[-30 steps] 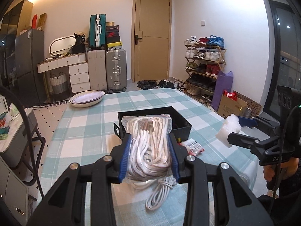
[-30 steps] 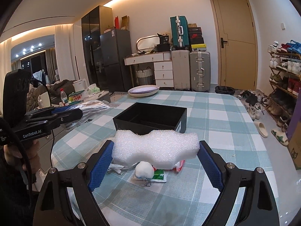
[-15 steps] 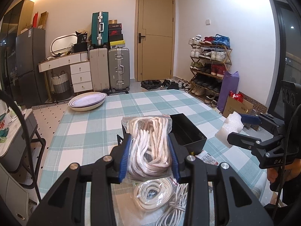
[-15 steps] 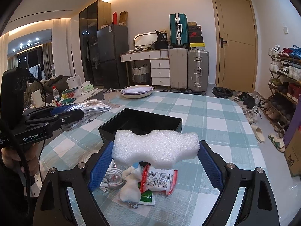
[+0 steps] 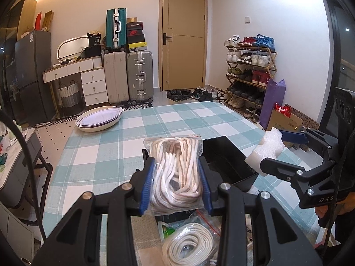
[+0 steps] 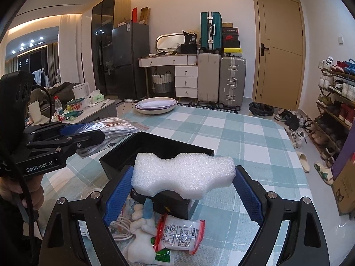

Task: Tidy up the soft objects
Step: 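Lift the foam block and cable bag and carry both over the black box, then open both grippers to drop the foam block and cable bag into the box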

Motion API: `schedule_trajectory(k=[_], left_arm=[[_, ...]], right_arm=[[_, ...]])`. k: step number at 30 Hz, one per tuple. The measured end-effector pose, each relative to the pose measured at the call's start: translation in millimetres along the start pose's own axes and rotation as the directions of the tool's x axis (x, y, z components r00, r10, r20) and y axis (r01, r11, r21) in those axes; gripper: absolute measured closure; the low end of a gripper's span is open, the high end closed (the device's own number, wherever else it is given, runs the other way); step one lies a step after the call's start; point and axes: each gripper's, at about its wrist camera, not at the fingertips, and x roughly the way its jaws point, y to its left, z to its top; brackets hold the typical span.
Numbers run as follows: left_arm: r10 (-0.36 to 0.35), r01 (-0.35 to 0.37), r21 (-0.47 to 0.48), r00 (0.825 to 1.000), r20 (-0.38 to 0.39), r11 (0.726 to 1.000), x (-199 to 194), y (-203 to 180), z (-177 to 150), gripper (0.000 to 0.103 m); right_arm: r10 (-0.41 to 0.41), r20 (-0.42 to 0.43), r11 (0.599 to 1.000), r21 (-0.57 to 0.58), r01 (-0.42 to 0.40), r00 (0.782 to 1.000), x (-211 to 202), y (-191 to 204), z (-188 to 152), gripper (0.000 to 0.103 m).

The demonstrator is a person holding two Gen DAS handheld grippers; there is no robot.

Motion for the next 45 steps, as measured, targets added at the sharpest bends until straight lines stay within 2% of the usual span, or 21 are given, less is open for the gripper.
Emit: schedule_trajectory(k=[18,30,32,34,35,36,38,39,40,43,45], left_arm=[[-0.021,0.023,0.035,0.998,-0.058,0.999,45.3,-3.4,3.2,0.067],[-0.033,0.036,0.026,0.994,-0.099,0.999,66.1,-4.2,1.0,0.066],[-0.031,0.034,0.026,0.994,-0.106,0.999,67.7,-3.3,0.8,0.063],[-0.027,0.031,0.025,0.992,-0.122,0.999,69.2,-2.7,0.8,0.057],[-0.029,0.031,0.021,0.992,-0.123,0.999,68.5,-1.9,0.8,0.054],[-0.029,0.031,0.019,0.992,-0.124,0.999,66.7,-1.3,0.6,0.045],[-0.026,0.028,0.019,0.993,-0.118,0.999,61.7,-1.1,0.2,0.042],[-0.028,0.03,0.019,0.993,-0.118,0.999,59.2,-1.2,0.2,0.037],[-0.029,0.031,0.016,0.993,-0.117,0.999,56.2,-1.0,-0.1,0.026],[-0.015,0.014,-0.015,0.997,-0.079,1.0,41.4,2.4,-1.8,0.003],[-0.008,0.006,-0.039,0.998,-0.059,0.999,32.3,6.2,-3.9,0.0]], right_arm=[[0.023,-0.075,0.998,-0.053,-0.027,0.997,59.9,0.9,5.9,0.013],[0.036,-0.103,0.994,-0.097,-0.046,0.994,82.5,6.4,2.1,0.013],[0.039,-0.106,0.994,-0.097,-0.049,0.994,83.0,6.6,1.6,0.01],[0.026,-0.094,0.995,-0.097,-0.035,0.995,80.5,6.9,1.4,0.003],[0.023,-0.087,0.995,-0.095,-0.032,0.996,77.7,6.8,0.6,0.002],[0.023,-0.083,0.995,-0.093,-0.031,0.996,75.0,6.0,0.0,0.001],[0.008,-0.081,0.996,-0.085,-0.015,0.997,68.2,3.9,-1.7,0.001],[0.006,-0.082,0.997,-0.079,-0.012,0.997,65.2,2.7,-2.8,0.001],[0.004,-0.081,0.998,-0.069,-0.01,0.997,60.2,0.8,-4.3,0.001],[0.012,-0.078,1.0,-0.027,-0.015,0.997,46.3,-6.1,-8.6,0.001],[0.017,-0.081,1.0,0.005,-0.016,0.997,37.1,-9.7,-12.5,0.001]])
